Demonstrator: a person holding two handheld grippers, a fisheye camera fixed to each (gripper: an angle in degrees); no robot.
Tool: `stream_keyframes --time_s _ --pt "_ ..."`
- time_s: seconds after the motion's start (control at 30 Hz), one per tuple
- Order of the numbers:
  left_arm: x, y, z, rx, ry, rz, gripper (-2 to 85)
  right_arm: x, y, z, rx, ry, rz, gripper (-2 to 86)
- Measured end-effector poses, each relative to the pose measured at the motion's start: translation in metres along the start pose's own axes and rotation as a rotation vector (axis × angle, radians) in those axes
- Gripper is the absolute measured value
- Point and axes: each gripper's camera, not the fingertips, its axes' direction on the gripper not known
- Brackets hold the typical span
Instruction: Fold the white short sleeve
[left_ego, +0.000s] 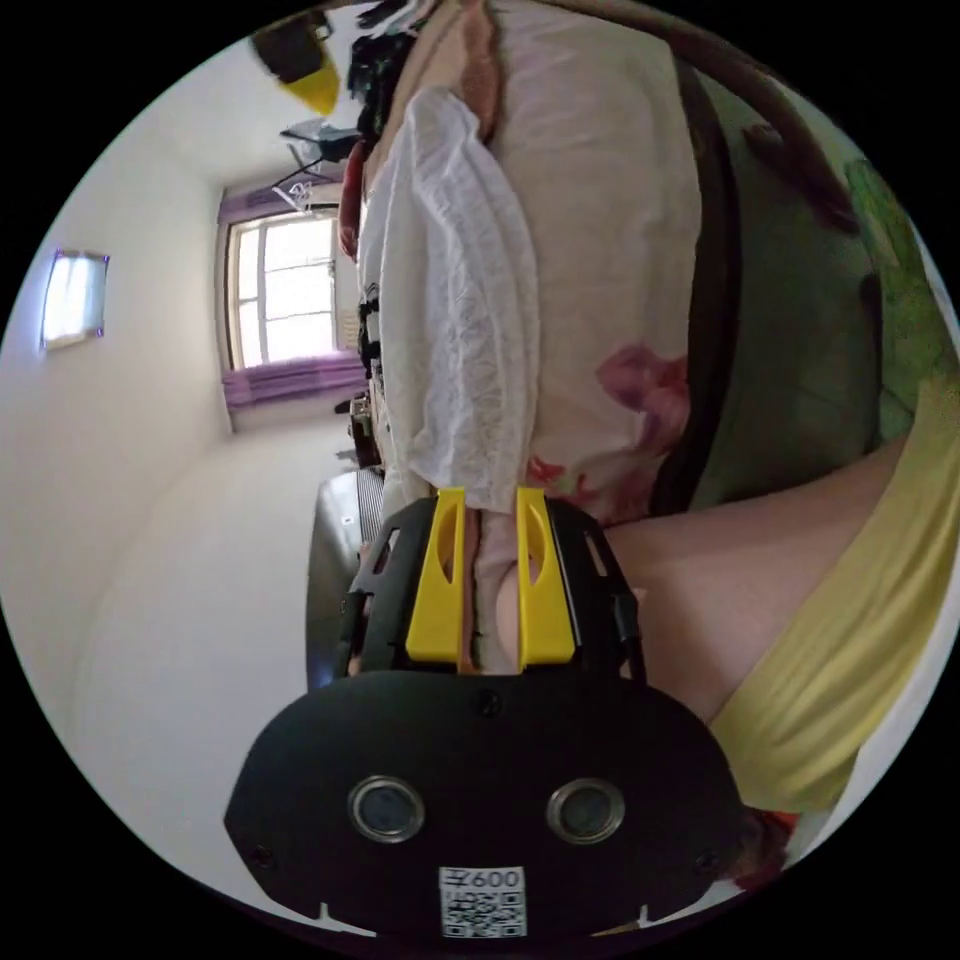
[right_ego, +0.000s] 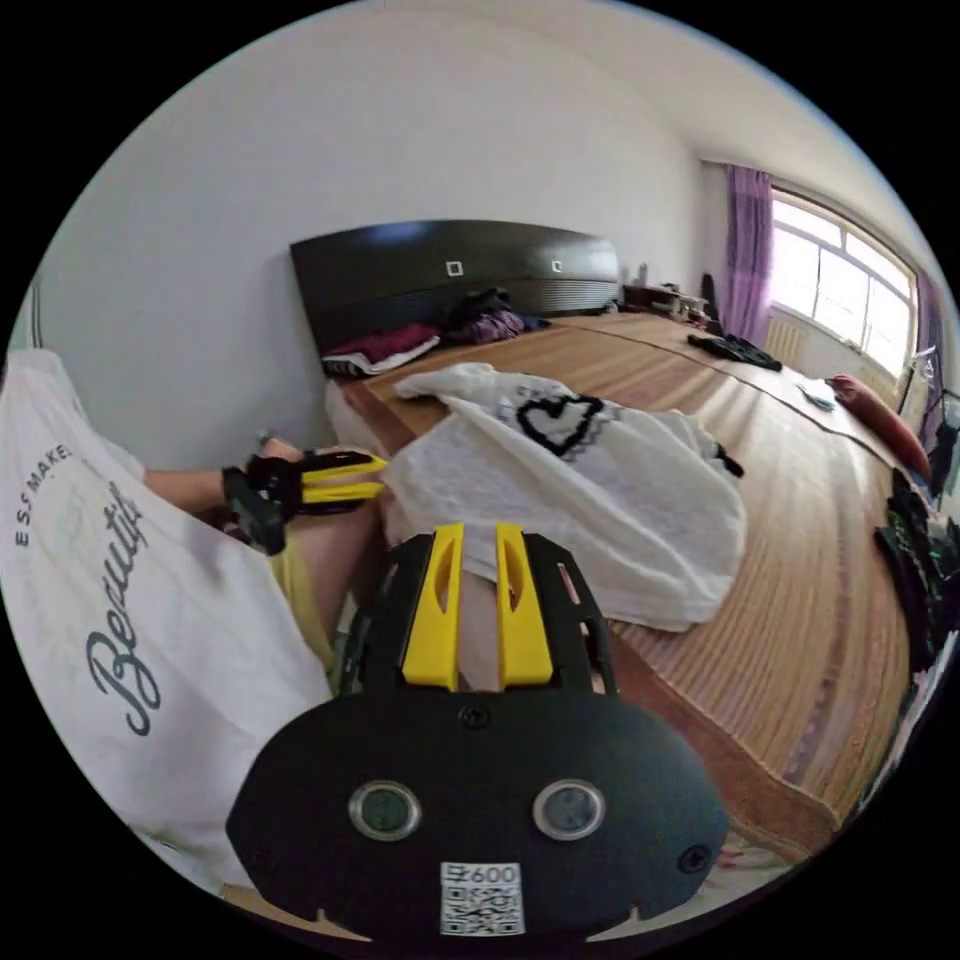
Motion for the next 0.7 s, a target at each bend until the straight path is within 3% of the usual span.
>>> stream_keyframes --time_s 0.2,0.4,0.57,0.7 --pt "0.011 0.050 -0.011 0.045 0.017 -0.058 3.1 -0.029 0.047 0.034 -0.022 -0.114 -0.087 4.3" --pt "-0.024 0.109 -0.039 0.087 0.095 -0.236 1.9 -0.076 0.090 0.056 0.148 0.116 -0.309 7.5" --pt "-0.046 0.143 -0.057 0.134 0.176 -0.328 1.9 -0.088 0.099 0.091 0.057 0.155 -0.429 8.3" --pt "-0.044 0.161 -0.064 0.144 0.169 -0.355 2.7 -0.097 0.114 0.124 -0.037 0.408 -0.530 3.5"
